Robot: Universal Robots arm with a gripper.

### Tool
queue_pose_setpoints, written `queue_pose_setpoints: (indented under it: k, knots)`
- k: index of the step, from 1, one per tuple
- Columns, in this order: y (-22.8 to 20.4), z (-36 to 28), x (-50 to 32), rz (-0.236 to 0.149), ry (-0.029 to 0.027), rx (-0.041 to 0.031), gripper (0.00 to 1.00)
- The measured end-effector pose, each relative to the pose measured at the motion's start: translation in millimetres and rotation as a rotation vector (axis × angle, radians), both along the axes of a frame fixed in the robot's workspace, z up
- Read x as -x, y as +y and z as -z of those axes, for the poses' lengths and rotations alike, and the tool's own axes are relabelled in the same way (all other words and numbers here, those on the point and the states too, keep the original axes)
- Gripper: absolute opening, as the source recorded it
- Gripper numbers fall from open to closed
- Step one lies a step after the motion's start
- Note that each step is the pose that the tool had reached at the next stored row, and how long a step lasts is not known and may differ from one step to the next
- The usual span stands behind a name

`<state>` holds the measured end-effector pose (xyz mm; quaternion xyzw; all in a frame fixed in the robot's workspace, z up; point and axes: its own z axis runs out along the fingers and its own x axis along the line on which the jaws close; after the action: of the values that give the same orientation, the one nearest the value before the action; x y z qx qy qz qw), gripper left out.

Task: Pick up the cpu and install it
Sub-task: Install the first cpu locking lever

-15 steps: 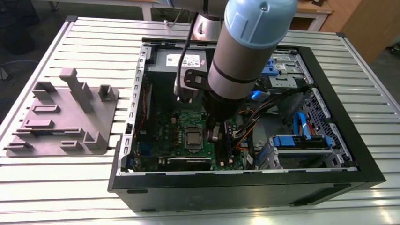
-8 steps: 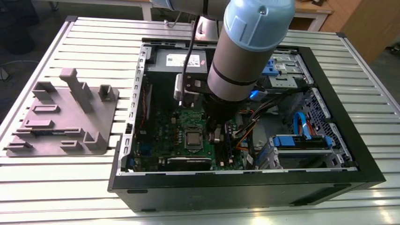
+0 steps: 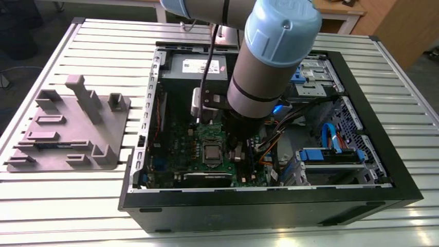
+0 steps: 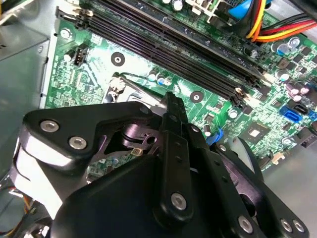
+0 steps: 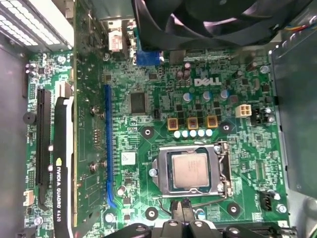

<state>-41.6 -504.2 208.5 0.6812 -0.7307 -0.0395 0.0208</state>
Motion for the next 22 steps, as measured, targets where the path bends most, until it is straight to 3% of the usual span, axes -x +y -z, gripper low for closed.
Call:
queue_pose_setpoints:
  k: [5,15,22]
  knots:
    - [-0.1,5.0,0.0,-0.003,0.0,-0.0052,0.1]
    - [-3.0,8.8,0.0,-0.042,0.0001,-0.0073,0.1]
    - [-5.5,15.5,0.0,-0.046,-0.0001,-0.0147,0.1]
